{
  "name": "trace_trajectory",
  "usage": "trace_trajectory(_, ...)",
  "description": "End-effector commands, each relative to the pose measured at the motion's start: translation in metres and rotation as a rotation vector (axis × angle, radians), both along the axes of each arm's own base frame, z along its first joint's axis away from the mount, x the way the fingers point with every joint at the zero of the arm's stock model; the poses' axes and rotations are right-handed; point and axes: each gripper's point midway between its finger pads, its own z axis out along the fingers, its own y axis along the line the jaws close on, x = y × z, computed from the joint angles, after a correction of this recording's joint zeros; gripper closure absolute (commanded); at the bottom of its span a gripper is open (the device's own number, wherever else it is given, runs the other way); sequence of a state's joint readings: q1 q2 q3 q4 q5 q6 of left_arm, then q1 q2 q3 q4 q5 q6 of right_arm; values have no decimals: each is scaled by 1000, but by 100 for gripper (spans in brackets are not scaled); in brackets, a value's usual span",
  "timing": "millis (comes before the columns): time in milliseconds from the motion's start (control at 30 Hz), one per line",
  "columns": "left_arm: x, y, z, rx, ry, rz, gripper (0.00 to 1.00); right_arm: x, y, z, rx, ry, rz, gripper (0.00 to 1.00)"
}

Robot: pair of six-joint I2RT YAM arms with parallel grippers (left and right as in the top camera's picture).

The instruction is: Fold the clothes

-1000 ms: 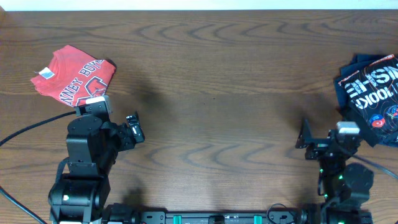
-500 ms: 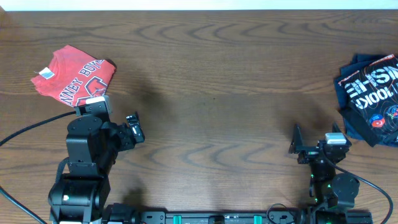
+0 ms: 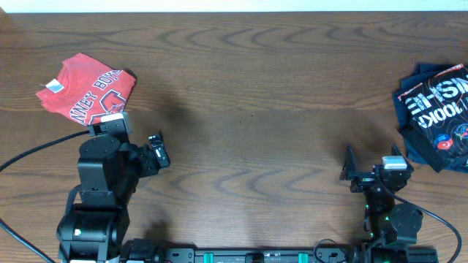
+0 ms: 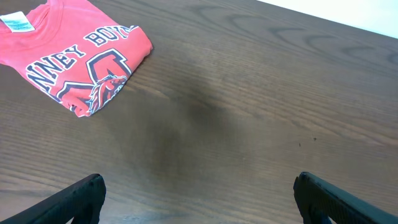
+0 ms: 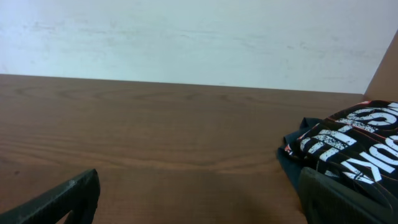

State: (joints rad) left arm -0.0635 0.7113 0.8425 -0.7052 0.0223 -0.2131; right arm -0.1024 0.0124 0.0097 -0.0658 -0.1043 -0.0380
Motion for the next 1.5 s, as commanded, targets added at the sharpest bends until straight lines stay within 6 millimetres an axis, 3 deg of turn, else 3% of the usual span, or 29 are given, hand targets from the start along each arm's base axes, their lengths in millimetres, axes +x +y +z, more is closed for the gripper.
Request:
trace_trajectory(0, 1, 1, 1, -5, -4, 13, 2, 0, -3, -1, -16, 2, -13, 1)
trace_trajectory(367, 1, 1, 1, -5, -4, 13, 2, 0, -3, -1, -16, 2, -14, 1)
trace_trajectory(500, -2, 10, 3, 81, -14, 13, 2, 0, -3, -2, -15, 2, -13, 1)
trace_trajectory(733, -21, 19, 13, 88, -130, 43, 2, 0, -3, -2, -15, 2, -13, 1)
trace_trajectory(1000, -35, 32, -10, 109, -333, 118, 2, 0, -3, -1, -16, 2, -13, 1)
trace_trajectory(1467, -11, 47, -54, 118, -589, 225, 2, 0, -3, -1, -16, 2, -13, 1)
